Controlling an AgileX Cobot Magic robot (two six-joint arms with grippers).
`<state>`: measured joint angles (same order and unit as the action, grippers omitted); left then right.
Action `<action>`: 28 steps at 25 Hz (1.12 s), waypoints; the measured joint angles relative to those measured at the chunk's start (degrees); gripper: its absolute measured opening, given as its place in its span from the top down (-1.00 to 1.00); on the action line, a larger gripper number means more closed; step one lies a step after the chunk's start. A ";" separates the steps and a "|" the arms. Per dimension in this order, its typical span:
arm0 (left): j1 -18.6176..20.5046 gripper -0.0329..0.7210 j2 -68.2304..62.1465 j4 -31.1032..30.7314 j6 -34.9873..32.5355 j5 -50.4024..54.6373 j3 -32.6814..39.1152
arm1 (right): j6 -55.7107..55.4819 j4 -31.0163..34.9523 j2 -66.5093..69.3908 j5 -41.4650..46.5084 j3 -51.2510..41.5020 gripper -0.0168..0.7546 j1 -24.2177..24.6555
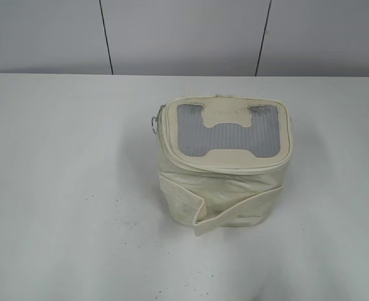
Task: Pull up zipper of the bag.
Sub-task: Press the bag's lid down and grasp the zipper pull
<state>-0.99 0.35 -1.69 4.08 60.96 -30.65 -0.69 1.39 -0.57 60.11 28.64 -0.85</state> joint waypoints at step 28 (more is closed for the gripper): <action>-0.37 -0.18 -3.07 4.31 -0.47 -4.42 -1.18 | 0.00 0.39 0.00 0.00 0.00 -0.43 0.00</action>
<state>-1.36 -2.72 2.61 3.61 56.54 -31.83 -0.69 1.78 -0.57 60.11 28.64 -0.85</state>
